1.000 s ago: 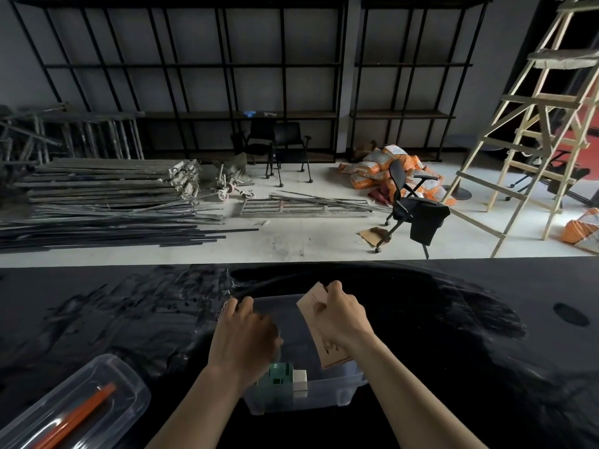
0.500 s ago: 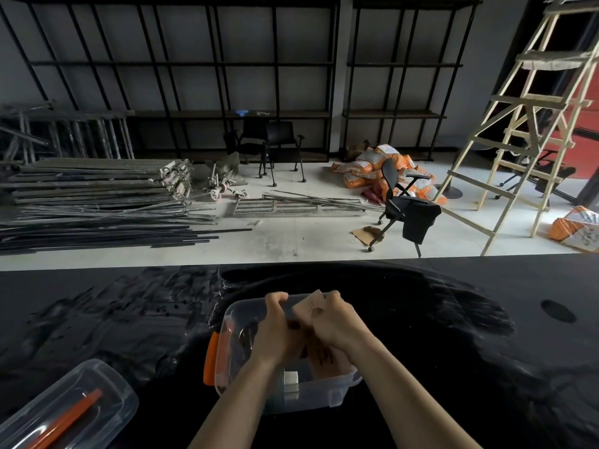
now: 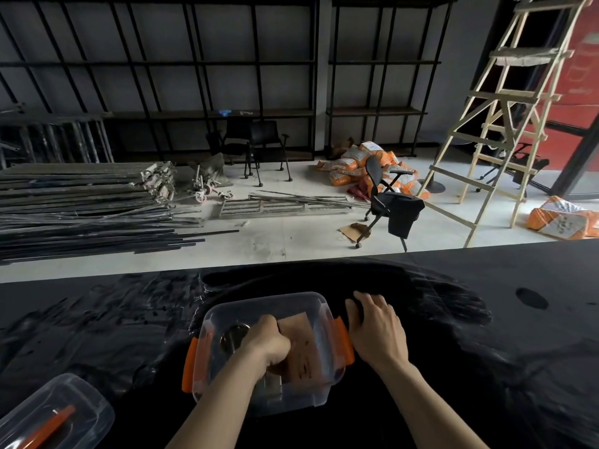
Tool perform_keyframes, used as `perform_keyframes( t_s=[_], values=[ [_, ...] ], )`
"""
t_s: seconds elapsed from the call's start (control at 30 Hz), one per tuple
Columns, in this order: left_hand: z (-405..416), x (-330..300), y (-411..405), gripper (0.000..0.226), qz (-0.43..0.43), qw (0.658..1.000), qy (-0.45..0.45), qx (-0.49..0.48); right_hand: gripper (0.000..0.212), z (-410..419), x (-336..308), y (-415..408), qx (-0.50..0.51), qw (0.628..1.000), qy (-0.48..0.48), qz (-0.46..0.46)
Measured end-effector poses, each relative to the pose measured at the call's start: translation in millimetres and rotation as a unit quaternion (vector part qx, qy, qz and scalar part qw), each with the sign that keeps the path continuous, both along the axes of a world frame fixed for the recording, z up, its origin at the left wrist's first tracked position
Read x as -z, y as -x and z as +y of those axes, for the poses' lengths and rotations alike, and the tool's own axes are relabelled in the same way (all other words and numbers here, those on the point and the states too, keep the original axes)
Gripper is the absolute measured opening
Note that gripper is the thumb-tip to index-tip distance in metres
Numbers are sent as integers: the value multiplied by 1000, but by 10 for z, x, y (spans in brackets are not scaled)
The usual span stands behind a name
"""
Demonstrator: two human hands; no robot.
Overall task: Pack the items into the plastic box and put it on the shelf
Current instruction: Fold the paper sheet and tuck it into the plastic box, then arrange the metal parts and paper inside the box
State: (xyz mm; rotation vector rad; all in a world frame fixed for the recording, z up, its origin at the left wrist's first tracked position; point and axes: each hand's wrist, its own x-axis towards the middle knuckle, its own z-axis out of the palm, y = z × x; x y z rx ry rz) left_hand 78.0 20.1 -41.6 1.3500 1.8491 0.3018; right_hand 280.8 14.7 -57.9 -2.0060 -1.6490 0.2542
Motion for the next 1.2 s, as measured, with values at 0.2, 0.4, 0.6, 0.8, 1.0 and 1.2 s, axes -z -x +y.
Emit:
perform_keyframes(
  t_s=[0.2,0.4,0.6,0.8,1.0,1.2],
  values=[
    [97,83,-92,28,66,997,29,17,72,-327,761,-359,-34,982,154,-104],
    [104,19,-254,11,185,978,44,85,90,-357,914,-313,-40,978,133,-158],
    [23,33,-376,27,269,953,15,142,85,-365,901,-329,-44,974,144,-171],
    [23,30,-329,75,172,973,49,147,82,-375,916,-320,-42,974,144,-169],
    [6,127,-399,88,220,963,43,148,82,-371,921,-324,-43,972,146,-176],
    [50,91,-503,92,275,947,91,141,80,-375,918,-324,-44,972,148,-176]
  ],
)
